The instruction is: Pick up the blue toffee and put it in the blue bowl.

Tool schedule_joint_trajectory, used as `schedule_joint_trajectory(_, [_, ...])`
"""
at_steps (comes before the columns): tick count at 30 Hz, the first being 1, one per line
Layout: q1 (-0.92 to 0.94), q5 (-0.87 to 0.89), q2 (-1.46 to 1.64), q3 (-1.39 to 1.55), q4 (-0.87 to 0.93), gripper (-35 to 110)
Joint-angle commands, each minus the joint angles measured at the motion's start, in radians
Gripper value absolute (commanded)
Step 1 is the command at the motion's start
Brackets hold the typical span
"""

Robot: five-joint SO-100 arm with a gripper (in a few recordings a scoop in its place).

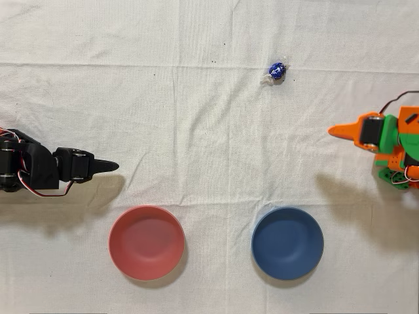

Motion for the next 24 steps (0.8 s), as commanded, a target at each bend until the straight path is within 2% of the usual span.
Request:
schedule_joint_trajectory(1, [0.051, -0.037, -0.04, -0.095, 0.023, 0])
schedule_joint_trajectory(10, [0.144, 0.107, -0.173, -0.184, 0.043, 0])
schedule_joint_trajectory(24, [0.273, 0.054, -0.38, -0.252, -0.051, 9])
